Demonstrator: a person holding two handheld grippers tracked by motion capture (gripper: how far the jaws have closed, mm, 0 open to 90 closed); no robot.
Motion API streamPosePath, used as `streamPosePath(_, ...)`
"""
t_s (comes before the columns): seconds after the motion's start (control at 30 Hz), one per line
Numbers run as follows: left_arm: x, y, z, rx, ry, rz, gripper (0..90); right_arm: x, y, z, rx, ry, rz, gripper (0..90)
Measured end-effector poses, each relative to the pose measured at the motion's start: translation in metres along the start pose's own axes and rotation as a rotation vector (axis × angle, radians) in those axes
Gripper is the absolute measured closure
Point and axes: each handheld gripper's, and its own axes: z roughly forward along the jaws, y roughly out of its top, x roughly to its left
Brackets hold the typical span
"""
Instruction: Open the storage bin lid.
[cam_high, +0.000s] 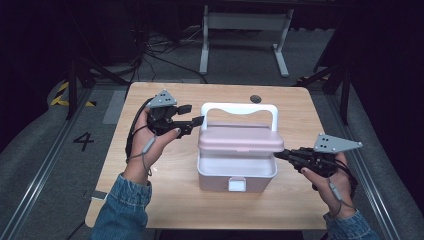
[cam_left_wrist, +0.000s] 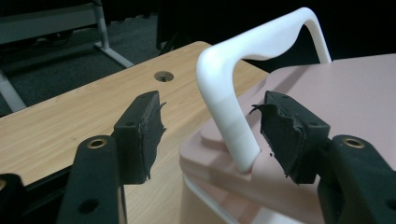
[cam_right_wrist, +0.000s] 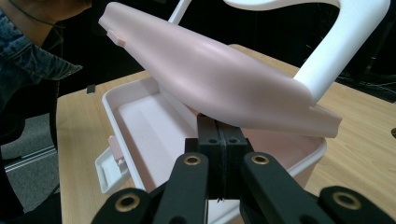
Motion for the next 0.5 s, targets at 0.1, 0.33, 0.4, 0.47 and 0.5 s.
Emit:
streamPosePath(0.1,0.000,-0.005,-0.005,0.026,0.009,0.002,36.9,-0.001,0.001,0.000,-0.009,0.007,0.017,89.9)
streamPosePath(0.33,0.001,-0.021,-0.018,0.074,0.034,0.019,31.0,-0.003,0.003,-0.003,-0.021,0.012,0.047,88.7)
streamPosePath(0.4,0.002,-0.025,-0.022,0.109,0.065,0.027,30.4,-0.003,0.004,-0.003,-0.028,0.021,0.058,88.7)
streamPosePath(0.47,0.003,-0.028,-0.024,0.118,0.088,0.037,29.2,-0.003,0.005,-0.004,-0.030,0.020,0.060,88.8)
streamPosePath(0.5,0.003,-0.029,-0.026,0.123,0.091,0.041,29.2,-0.003,0.006,-0.004,-0.033,0.019,0.058,88.8)
